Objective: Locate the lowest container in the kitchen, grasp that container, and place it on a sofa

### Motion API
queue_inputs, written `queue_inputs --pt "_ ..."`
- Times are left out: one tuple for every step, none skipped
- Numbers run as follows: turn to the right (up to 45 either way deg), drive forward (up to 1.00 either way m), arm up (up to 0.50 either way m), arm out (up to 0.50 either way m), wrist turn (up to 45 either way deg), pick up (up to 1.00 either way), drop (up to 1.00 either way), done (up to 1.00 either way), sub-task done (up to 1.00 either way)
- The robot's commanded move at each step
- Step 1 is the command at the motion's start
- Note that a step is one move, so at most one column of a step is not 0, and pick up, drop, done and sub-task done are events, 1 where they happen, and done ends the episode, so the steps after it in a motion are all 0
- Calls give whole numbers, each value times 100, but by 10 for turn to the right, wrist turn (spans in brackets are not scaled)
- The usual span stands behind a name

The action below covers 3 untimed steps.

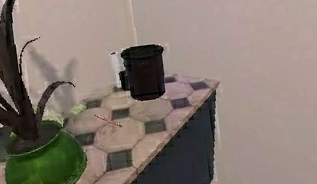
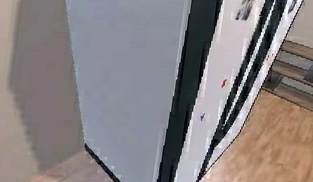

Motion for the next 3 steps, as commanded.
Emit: queue_inputs --pt "450 0 0 0 0 0 0 0 0" --pt "0 15 0 0 0 0 0 0 0" --pt "-450 0 0 0 0 0 0 0 0"
